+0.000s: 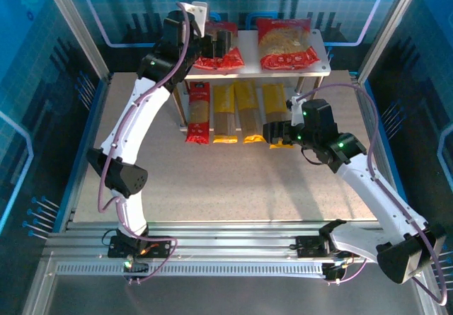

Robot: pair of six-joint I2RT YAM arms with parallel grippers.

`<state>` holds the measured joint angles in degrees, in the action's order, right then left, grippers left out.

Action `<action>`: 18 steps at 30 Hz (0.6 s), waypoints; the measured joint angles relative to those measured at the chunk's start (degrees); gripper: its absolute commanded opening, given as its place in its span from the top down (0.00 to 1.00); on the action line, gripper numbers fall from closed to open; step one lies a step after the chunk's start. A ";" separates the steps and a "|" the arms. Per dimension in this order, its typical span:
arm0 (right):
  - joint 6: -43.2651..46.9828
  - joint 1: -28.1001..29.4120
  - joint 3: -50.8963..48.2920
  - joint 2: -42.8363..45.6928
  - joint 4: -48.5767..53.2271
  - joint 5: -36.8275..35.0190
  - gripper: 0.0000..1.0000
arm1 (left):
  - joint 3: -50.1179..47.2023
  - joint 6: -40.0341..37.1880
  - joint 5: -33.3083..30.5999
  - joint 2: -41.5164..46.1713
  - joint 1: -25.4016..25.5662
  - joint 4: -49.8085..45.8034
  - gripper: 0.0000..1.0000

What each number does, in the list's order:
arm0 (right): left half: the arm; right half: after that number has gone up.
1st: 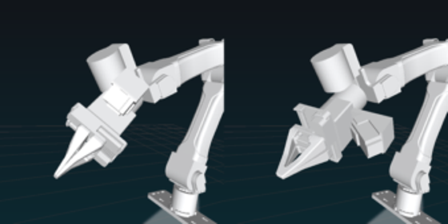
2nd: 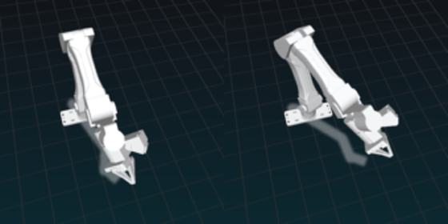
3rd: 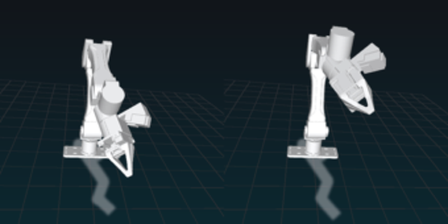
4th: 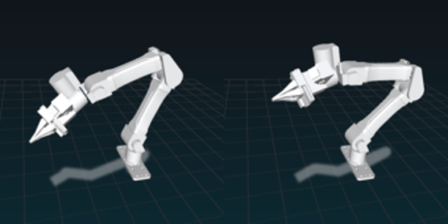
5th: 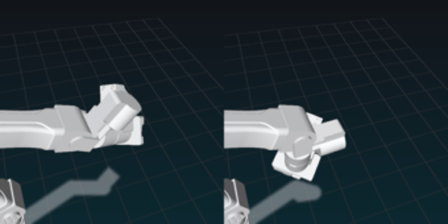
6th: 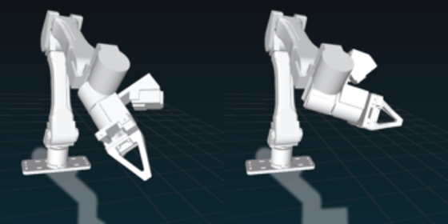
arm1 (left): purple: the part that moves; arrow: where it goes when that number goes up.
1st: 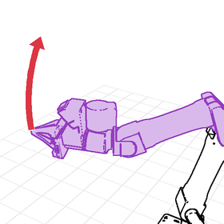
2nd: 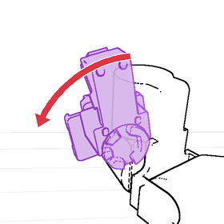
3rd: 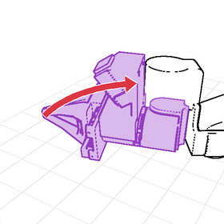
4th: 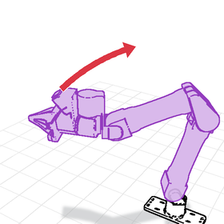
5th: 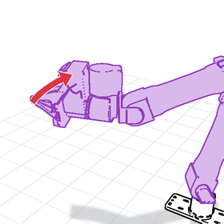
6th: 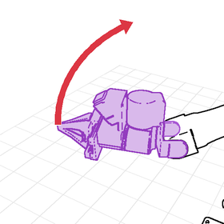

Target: Place and organize the pasta boxes and bags onto the shelf

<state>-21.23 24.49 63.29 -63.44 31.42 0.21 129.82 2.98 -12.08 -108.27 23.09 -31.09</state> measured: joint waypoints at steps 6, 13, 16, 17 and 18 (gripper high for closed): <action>0.00 0.00 -0.11 0.11 0.02 -0.02 0.08 | -8.83 -0.42 -2.51 7.10 0.00 4.02 0.57; 0.00 0.00 -0.28 0.55 0.31 -0.42 0.08 | -16.85 -0.39 -4.74 16.59 0.00 5.51 0.66; 0.00 -0.02 -0.31 1.46 1.09 -1.73 0.08 | -24.24 -0.20 -5.35 21.86 0.00 5.66 0.54; -0.04 -0.07 -0.33 1.97 1.46 -2.29 0.08 | -27.12 -0.04 -5.55 23.69 0.00 5.66 0.50; -0.24 -0.13 -0.35 2.40 1.75 -2.80 0.08 | -30.01 0.07 -5.70 25.64 0.00 5.70 0.46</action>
<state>-21.47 24.36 62.94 -61.04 33.17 -2.59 99.81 3.05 -17.78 -82.63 23.09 -25.39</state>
